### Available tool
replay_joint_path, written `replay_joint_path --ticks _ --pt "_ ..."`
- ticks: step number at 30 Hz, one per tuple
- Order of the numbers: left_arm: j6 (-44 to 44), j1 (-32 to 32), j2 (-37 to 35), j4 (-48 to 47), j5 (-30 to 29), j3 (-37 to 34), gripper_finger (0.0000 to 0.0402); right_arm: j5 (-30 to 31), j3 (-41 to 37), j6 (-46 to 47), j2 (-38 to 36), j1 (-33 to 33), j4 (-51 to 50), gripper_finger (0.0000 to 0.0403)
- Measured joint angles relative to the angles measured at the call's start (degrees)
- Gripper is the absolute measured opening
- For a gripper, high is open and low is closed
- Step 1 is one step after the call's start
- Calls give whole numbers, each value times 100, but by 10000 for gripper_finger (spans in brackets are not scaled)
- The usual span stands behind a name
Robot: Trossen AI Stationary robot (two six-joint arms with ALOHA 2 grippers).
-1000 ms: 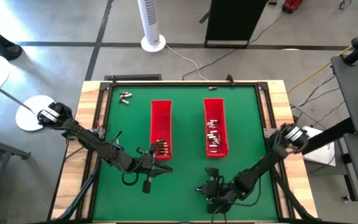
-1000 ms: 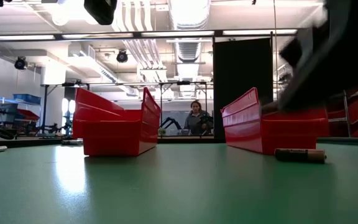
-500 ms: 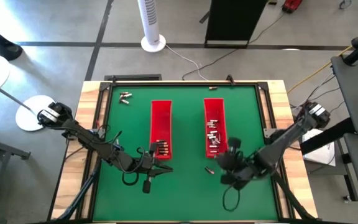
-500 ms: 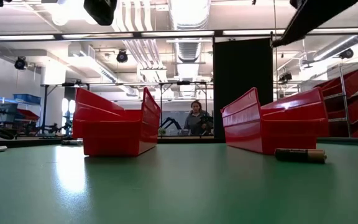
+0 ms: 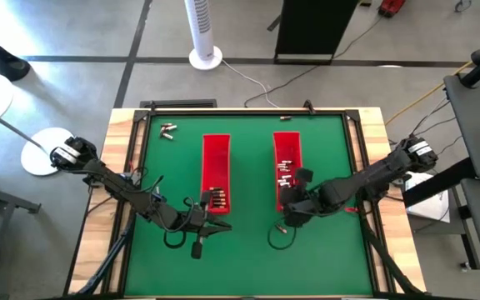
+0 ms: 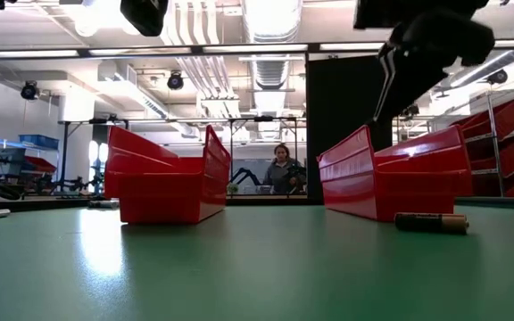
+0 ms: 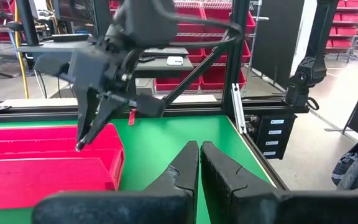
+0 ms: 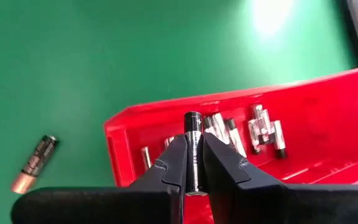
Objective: Sort batteries
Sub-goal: Put the silver battery into the right red bin, then put the brown battery into the left red bin
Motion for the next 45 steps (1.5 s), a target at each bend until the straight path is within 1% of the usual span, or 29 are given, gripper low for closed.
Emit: replay_joint_path --ticks 4,12,20,24,30,34,37,41,45 --pt "0 0 0 -1 0 -2 0 -335 -1 -297 157 -271 12 29" --pt "0 0 0 2 0 -1 0 -806 -1 -761 577 -692 9 29" --pt "0 0 0 -1 0 -1 0 -999 -5 -1117 1069 -1049 -4 32" --pt "0 0 0 -1 0 -1 0 -1000 8 -1112 1216 -1194 -25 60" --pt "0 0 0 -5 0 1 0 -952 44 -1165 1232 -1250 -80 124" --pt "0 0 0 -9 0 1 0 -948 299 -1167 1012 -1097 -416 160" --pt "0 0 0 -14 0 1 0 -915 570 -930 808 -857 -725 177" --pt "35 0 0 -12 0 1 0 -506 845 -547 480 -282 -883 183" --pt "380 33 0 -14 -2 1 0 -167 937 93 338 496 -825 177"
